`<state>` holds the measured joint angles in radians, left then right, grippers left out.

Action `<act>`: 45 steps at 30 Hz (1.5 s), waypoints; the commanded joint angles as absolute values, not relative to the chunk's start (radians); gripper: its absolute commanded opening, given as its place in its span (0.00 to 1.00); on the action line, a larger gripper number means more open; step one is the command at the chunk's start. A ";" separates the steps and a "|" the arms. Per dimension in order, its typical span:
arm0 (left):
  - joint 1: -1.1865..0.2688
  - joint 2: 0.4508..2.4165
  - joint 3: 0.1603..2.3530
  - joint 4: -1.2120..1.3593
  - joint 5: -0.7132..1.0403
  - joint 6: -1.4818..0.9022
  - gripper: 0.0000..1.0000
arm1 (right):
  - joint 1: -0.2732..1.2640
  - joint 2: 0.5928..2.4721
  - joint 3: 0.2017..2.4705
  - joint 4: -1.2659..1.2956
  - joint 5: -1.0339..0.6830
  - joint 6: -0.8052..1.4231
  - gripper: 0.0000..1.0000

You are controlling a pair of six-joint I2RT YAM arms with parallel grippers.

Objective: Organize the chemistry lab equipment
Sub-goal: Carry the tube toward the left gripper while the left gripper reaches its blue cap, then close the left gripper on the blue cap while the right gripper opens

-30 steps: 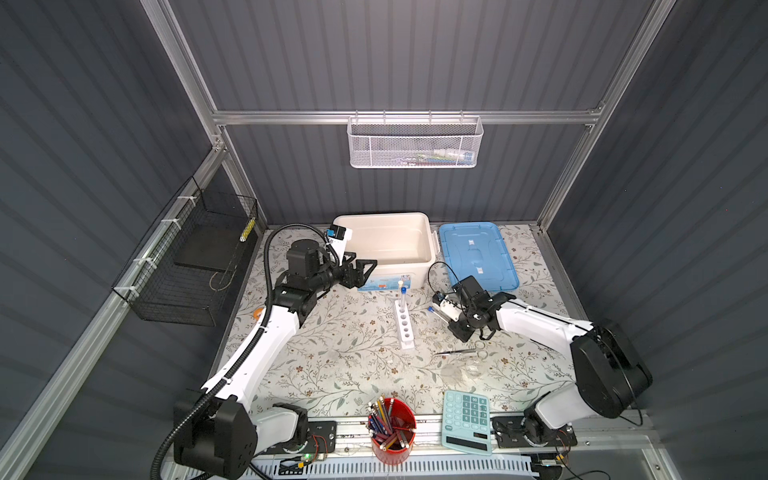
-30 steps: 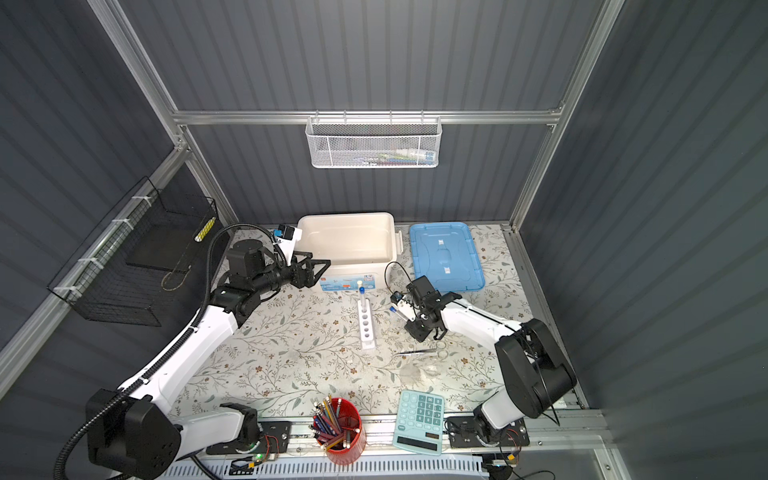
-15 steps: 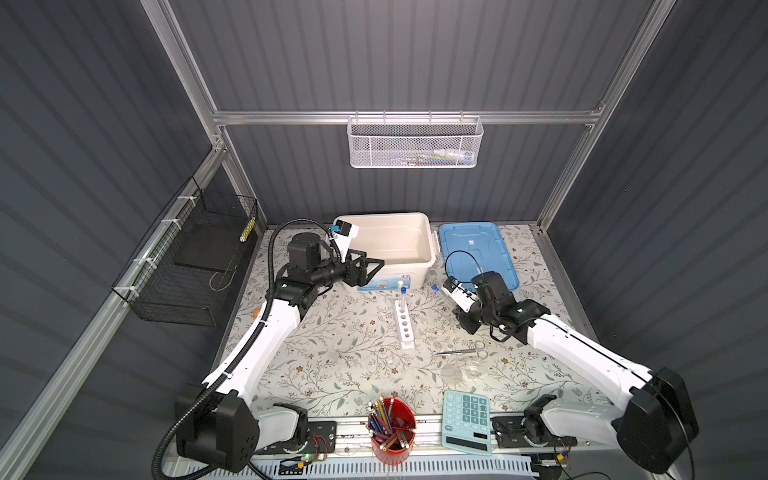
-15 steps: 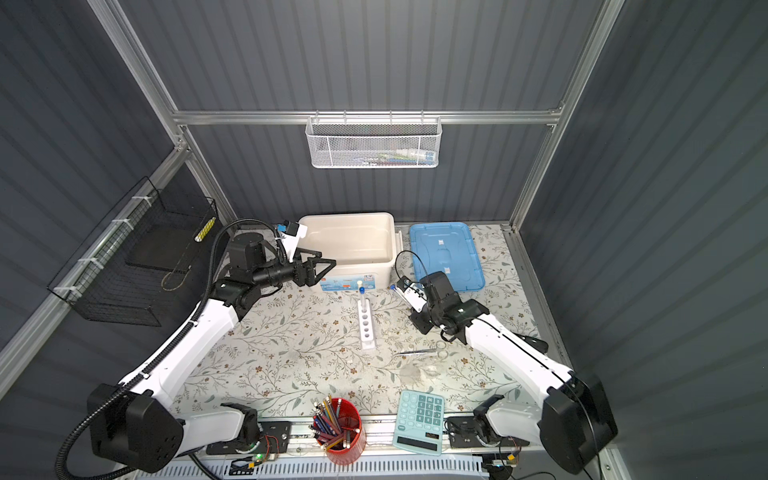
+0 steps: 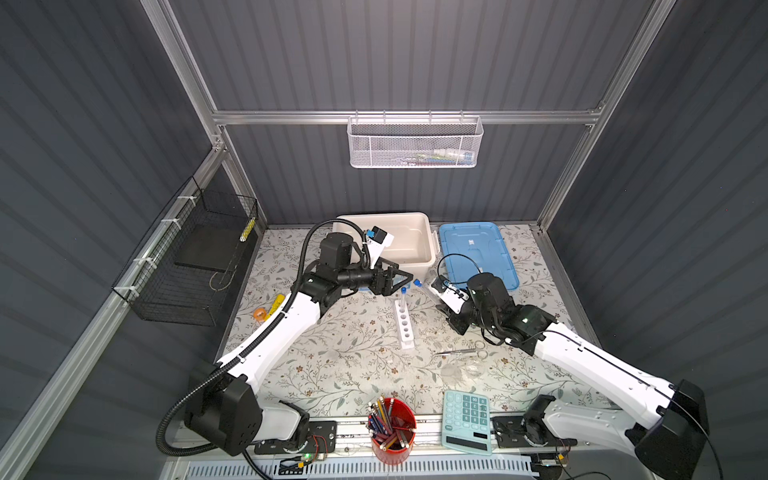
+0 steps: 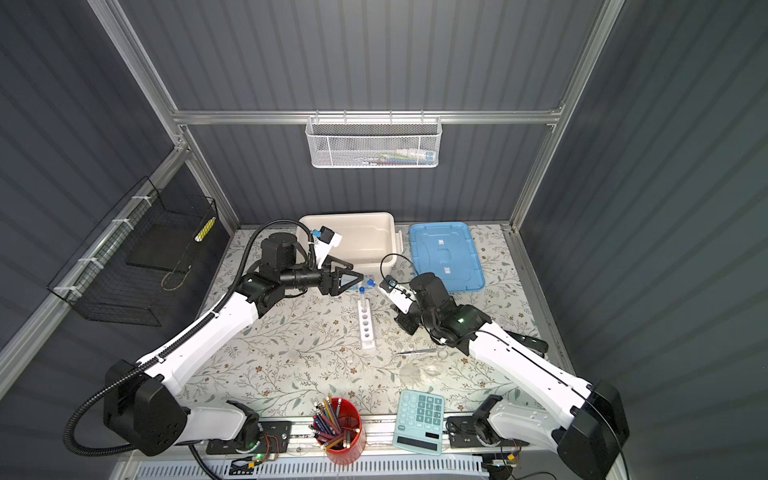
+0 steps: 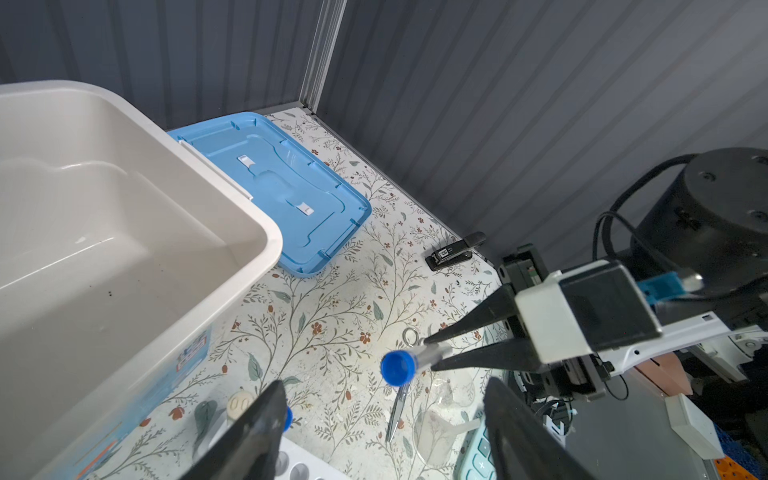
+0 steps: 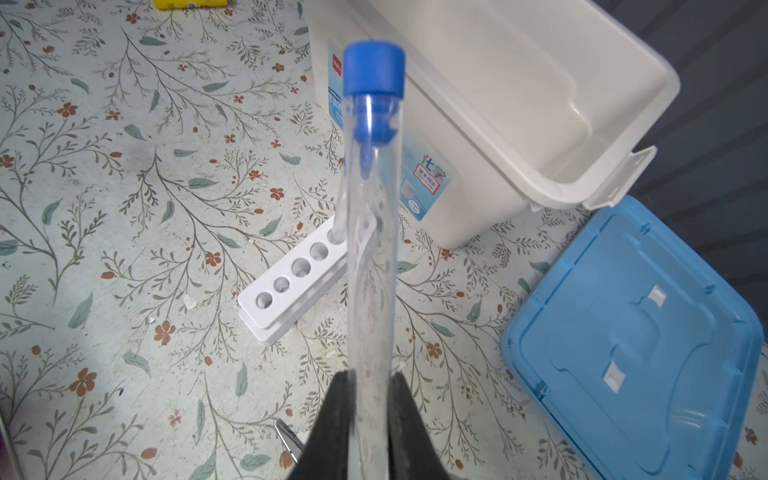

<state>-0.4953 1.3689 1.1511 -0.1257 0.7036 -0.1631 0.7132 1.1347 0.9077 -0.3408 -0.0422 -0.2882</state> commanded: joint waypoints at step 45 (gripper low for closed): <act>-0.536 1.387 1.174 -0.130 0.750 -0.149 0.13 | 0.753 1.203 0.993 -0.236 -0.085 -0.305 0.13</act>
